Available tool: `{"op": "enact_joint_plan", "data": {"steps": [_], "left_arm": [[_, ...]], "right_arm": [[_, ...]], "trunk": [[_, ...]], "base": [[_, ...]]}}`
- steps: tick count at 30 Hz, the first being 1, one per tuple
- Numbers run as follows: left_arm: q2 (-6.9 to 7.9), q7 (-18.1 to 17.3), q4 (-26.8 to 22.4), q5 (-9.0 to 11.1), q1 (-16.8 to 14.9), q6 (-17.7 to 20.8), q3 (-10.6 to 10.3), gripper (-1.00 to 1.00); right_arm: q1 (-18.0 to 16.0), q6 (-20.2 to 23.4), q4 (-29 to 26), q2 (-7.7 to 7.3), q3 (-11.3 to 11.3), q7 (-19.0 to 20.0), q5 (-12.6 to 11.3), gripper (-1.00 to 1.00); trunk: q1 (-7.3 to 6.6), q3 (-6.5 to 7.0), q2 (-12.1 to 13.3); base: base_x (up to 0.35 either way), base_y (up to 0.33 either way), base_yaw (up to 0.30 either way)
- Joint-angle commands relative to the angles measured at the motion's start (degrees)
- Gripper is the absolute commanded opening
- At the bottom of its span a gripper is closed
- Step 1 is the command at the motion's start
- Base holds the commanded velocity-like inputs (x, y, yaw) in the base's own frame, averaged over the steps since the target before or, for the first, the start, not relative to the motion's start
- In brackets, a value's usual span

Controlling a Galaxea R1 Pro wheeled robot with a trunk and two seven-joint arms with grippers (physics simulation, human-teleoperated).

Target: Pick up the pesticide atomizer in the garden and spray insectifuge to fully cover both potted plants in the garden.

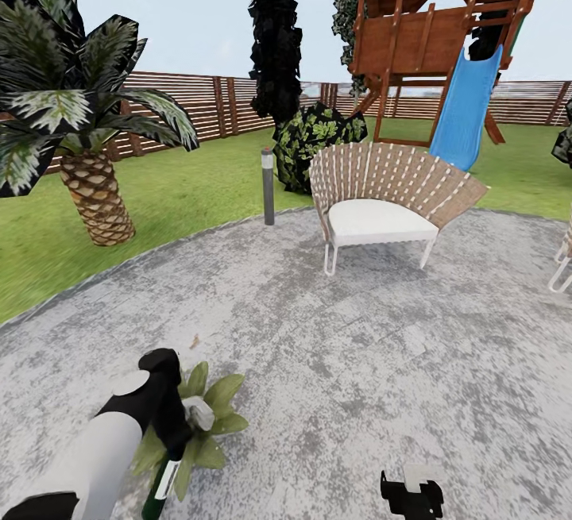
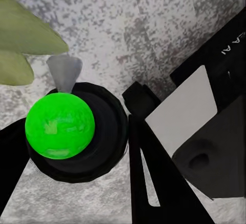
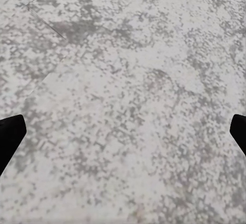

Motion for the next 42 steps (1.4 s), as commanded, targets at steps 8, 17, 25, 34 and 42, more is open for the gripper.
{"op": "enact_joint_plan", "data": {"steps": [8, 17, 25, 34, 42], "left_arm": [[-3.41, -0.52, -0.14, -1.01, -3.1, 1.76, -0.08, -1.0], [-0.31, -0.52, 0.16, -0.89, -3.08, 2.04, 0.16, -1.0], [2.85, -0.52, 0.79, -0.93, -2.77, 1.87, 0.01, -1.0], [2.39, -0.52, 0.12, -0.57, -2.03, 2.14, 0.04, -1.0], [2.15, -0.52, -0.01, -0.7, -2.02, 2.19, -0.01, -1.0]], "right_arm": [[-0.04, -0.17, 0.07, 0.01, -0.43, -0.19, 0.61, 1.0], [-0.04, -0.17, 0.07, 0.01, -0.42, -0.19, 0.61, 1.0], [-0.04, -0.17, 0.07, 0.01, -0.43, -0.19, 0.61, 1.0], [-0.04, -0.17, 0.07, 0.01, -0.43, -0.19, 0.61, 1.0], [-0.04, -0.17, 0.07, 0.01, -0.43, -0.19, 0.61, 1.0]], "trunk": [[-0.01, -0.05, -0.02], [-0.01, -0.05, -0.02], [-0.01, -0.05, -0.02], [-0.01, -0.05, -0.02], [0.43, -0.74, -0.82]], "base": [[0.0, 0.0, 0.0], [0.0, 0.0, 0.0], [0.0, 0.0, 0.0], [0.0, 0.0, 0.0], [0.0, 0.0, 0.0]]}}
